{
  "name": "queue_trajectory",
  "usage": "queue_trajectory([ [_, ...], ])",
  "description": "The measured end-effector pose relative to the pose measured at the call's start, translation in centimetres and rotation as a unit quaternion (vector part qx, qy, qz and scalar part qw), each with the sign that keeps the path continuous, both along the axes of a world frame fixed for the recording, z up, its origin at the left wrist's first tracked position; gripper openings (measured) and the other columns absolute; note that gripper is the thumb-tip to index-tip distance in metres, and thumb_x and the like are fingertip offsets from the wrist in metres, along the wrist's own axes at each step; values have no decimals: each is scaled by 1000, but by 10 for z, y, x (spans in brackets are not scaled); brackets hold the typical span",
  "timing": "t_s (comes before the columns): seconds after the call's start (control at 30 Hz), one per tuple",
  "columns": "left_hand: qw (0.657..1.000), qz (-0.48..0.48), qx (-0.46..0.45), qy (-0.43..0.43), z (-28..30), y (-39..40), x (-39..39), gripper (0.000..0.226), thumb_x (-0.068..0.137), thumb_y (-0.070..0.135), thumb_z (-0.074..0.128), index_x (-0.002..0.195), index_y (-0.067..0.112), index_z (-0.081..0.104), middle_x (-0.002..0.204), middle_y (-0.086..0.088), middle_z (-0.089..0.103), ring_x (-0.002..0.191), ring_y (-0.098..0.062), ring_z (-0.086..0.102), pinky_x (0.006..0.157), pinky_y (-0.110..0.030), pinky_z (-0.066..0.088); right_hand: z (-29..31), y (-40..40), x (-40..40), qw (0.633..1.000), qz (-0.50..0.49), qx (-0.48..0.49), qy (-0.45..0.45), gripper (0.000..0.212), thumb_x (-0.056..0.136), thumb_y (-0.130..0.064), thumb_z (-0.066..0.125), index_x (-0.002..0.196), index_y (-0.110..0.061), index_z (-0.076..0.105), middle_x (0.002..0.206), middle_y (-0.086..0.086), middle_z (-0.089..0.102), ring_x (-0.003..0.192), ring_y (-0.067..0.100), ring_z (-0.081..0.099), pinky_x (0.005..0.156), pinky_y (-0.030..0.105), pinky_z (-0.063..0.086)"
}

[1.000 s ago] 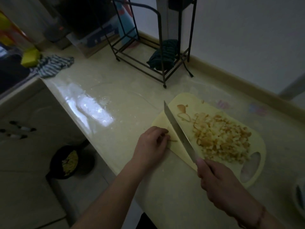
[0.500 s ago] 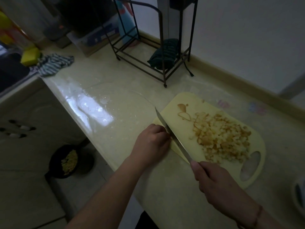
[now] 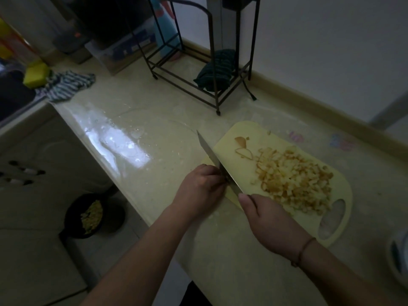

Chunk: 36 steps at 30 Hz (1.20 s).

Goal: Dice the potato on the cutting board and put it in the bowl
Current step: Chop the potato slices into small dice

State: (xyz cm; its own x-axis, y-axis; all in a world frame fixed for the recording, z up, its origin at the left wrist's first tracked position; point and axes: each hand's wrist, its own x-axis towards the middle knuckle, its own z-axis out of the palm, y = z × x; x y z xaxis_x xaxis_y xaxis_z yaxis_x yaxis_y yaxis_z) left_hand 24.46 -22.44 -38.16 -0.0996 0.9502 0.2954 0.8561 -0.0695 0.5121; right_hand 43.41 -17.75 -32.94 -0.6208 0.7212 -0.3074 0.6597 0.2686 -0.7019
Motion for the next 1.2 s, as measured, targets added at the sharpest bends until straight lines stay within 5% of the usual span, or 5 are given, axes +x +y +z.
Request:
queue_trajectory([
  [0.37,999,-38,22,12,4,5,-15,22,84,30,67,89,11,76,97,-6,67,89,-19,58,74,-31,51,30,3,34,926,-142,-331,116,46,94,-56,38,70,-17,43,51,0,32,41,14,22,44,21,19],
  [0.63,984,-141,-103,40,18,27,-32,39,80,24,80,117,14,72,121,-6,63,103,-25,60,85,-44,54,35,6,47,916,-156,-356,96,47,93,-56,39,73,-14,44,51,1,31,40,13,21,41,17,21],
  [0.77,995,-26,90,-44,25,14,-33,19,84,20,69,76,3,68,84,-9,59,78,-25,58,67,-41,50,27,0,37,951,-121,-272,79,51,90,-61,37,68,-16,44,48,-5,38,37,10,30,38,20,25],
  [0.9,972,-11,232,29,50,12,-24,23,84,18,64,75,-3,69,83,-15,62,81,-31,56,76,-40,46,13,-8,27,999,-20,-34,17,57,83,-68,29,62,-18,45,55,-3,51,58,8,52,55,22,35],
  [1.2,953,-166,-140,211,76,33,-15,53,96,60,32,85,28,73,85,14,70,87,-9,58,97,-46,36,11,-17,19,998,8,54,-28,40,87,-67,28,73,-31,36,80,2,66,81,22,64,64,33,39],
])
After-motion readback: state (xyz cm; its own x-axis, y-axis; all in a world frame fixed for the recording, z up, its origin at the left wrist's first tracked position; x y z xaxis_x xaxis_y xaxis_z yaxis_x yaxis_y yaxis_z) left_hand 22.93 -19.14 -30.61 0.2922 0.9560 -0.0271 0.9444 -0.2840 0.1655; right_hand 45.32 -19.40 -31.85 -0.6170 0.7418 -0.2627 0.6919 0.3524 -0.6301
